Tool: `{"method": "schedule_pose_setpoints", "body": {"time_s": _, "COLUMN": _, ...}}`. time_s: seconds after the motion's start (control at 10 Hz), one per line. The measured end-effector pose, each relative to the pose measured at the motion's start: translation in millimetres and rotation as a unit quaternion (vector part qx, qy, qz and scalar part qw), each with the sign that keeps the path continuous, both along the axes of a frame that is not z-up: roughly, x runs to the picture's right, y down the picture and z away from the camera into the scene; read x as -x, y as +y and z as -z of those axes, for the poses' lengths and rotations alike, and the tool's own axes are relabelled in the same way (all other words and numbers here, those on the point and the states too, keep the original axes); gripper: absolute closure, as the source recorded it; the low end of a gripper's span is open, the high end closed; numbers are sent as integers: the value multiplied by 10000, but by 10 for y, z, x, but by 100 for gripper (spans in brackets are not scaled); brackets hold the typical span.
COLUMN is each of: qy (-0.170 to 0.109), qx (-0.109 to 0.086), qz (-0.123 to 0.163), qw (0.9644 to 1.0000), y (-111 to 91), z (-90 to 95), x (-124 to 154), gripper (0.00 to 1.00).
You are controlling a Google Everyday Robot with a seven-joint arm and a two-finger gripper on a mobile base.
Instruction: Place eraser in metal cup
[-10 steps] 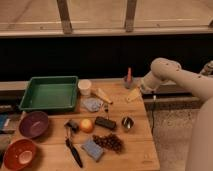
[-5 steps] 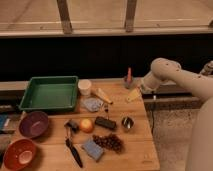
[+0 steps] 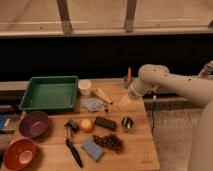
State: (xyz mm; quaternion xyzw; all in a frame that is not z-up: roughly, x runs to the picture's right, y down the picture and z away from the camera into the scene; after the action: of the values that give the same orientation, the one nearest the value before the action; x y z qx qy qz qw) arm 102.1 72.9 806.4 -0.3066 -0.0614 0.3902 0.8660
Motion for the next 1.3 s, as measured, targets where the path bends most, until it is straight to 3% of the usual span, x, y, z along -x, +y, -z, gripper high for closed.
{"method": "schedule_pose_setpoints", "body": {"time_s": 0.5, "qy": -280, "qx": -75, "qz": 528, "qw": 9982, "y": 339, "z": 65, "x": 598, "gripper": 20}}
{"method": "schedule_pose_setpoints", "body": {"time_s": 0.7, "qy": -264, "qx": -73, "qz": 595, "qw": 9979, "y": 479, "z": 88, "x": 670, "gripper": 20}}
{"method": "schedule_pose_setpoints", "body": {"time_s": 1.3, "qy": -298, "qx": 291, "qz": 698, "qw": 9967, "y": 940, "z": -165, "x": 897, "gripper": 20}}
